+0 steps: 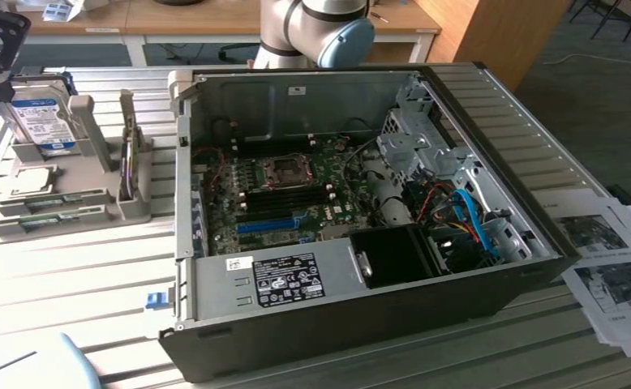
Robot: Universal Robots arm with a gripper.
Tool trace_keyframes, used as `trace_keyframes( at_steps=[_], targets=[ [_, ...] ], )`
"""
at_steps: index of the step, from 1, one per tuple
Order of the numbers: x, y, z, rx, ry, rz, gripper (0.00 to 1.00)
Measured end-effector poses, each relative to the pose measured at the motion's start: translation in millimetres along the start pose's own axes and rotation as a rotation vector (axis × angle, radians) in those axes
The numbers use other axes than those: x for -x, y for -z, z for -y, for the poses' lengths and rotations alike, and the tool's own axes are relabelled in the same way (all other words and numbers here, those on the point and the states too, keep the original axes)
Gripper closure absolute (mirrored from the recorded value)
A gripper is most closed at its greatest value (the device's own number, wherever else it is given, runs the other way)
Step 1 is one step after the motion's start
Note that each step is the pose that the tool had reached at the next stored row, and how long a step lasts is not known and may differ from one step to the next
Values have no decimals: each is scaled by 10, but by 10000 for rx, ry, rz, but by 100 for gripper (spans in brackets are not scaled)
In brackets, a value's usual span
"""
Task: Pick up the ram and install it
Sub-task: 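Pick up the ram and move it above insertion slot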
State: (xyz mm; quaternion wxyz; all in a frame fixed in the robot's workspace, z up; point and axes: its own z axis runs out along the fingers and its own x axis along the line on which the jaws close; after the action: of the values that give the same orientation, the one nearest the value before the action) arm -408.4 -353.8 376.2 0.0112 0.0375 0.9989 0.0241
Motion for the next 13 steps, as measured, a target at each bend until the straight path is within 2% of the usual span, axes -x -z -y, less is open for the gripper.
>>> trace_keyframes(
  at_steps=[13],
  targets=[
    [0, 0, 0, 4, 173, -8, 91]
  ],
)
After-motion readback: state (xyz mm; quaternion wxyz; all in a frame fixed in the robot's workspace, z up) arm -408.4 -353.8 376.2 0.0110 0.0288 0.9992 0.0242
